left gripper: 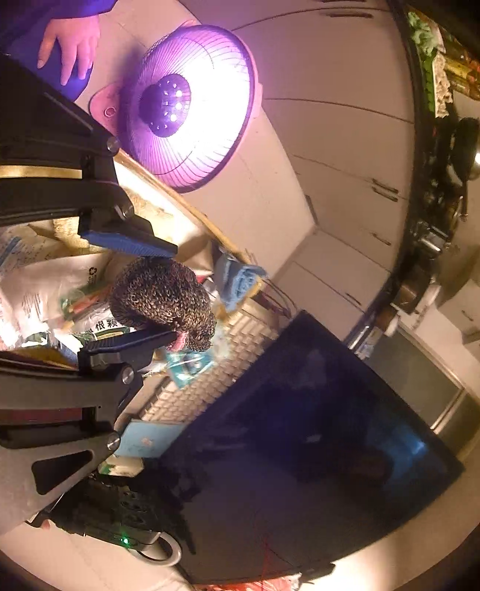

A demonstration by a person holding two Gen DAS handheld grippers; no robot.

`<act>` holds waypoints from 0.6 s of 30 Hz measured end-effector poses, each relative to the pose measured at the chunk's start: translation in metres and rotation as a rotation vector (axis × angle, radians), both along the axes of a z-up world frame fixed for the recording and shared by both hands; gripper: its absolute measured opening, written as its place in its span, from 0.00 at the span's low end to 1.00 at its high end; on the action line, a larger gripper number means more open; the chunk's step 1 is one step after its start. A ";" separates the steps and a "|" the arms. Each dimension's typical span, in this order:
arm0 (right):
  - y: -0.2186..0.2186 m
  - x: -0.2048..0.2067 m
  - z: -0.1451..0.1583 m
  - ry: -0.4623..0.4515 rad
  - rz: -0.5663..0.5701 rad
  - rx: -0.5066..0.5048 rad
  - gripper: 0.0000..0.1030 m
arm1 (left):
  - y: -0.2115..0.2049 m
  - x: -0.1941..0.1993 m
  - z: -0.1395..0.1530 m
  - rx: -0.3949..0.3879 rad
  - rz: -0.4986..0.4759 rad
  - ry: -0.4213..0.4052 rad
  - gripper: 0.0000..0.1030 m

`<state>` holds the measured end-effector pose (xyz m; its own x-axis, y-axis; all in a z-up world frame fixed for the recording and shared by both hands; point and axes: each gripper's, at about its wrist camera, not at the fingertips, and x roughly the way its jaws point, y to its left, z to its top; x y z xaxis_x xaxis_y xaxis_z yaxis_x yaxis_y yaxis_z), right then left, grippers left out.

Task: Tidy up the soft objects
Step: 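Carry the knitted plush and green sachet into the tray and release them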

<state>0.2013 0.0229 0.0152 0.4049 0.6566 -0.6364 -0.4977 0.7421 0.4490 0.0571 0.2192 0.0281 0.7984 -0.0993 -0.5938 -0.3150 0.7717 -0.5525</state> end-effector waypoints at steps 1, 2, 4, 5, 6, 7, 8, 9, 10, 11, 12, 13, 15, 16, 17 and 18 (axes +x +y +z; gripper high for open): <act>-0.001 0.001 -0.003 0.004 -0.006 0.012 0.10 | -0.001 0.001 -0.002 0.006 -0.004 0.012 0.37; -0.002 0.000 -0.007 0.003 -0.008 0.028 0.10 | -0.003 0.002 -0.004 0.018 -0.007 0.018 0.37; -0.005 -0.002 -0.011 -0.001 -0.009 0.054 0.10 | -0.007 0.002 -0.004 0.037 -0.006 0.020 0.39; -0.007 -0.004 -0.013 -0.008 -0.007 0.070 0.10 | -0.009 0.001 -0.004 0.043 -0.002 0.016 0.40; -0.008 -0.005 -0.014 -0.013 -0.004 0.079 0.11 | -0.010 0.002 -0.004 0.048 -0.001 0.016 0.41; -0.010 -0.005 -0.014 -0.016 -0.001 0.084 0.11 | -0.012 0.003 -0.005 0.057 -0.004 0.022 0.41; -0.010 -0.005 -0.014 -0.017 0.005 0.086 0.11 | -0.013 0.004 -0.005 0.060 -0.002 0.026 0.42; -0.012 -0.004 -0.014 -0.017 0.010 0.096 0.12 | -0.015 0.004 -0.005 0.064 0.001 0.031 0.42; -0.014 -0.004 -0.015 -0.012 0.011 0.110 0.13 | -0.016 0.003 -0.004 0.066 0.003 0.032 0.43; -0.017 -0.005 -0.015 -0.009 0.015 0.123 0.14 | -0.018 0.001 -0.002 0.071 0.006 0.025 0.46; -0.020 -0.005 -0.016 -0.006 0.024 0.142 0.16 | -0.021 -0.003 0.000 0.082 0.012 0.007 0.49; -0.021 -0.006 -0.016 -0.001 0.027 0.153 0.22 | -0.023 -0.005 0.002 0.094 0.019 -0.010 0.58; -0.023 -0.007 -0.014 0.002 0.028 0.167 0.41 | -0.032 -0.008 0.005 0.144 0.032 -0.021 0.67; -0.023 -0.009 -0.012 -0.006 0.027 0.165 0.49 | -0.036 -0.009 0.006 0.165 0.033 -0.016 0.67; -0.023 -0.012 -0.008 -0.016 0.029 0.162 0.49 | -0.041 -0.010 0.007 0.195 0.036 -0.008 0.67; -0.023 -0.015 -0.005 -0.022 0.036 0.161 0.49 | -0.046 -0.011 0.007 0.227 0.044 0.002 0.67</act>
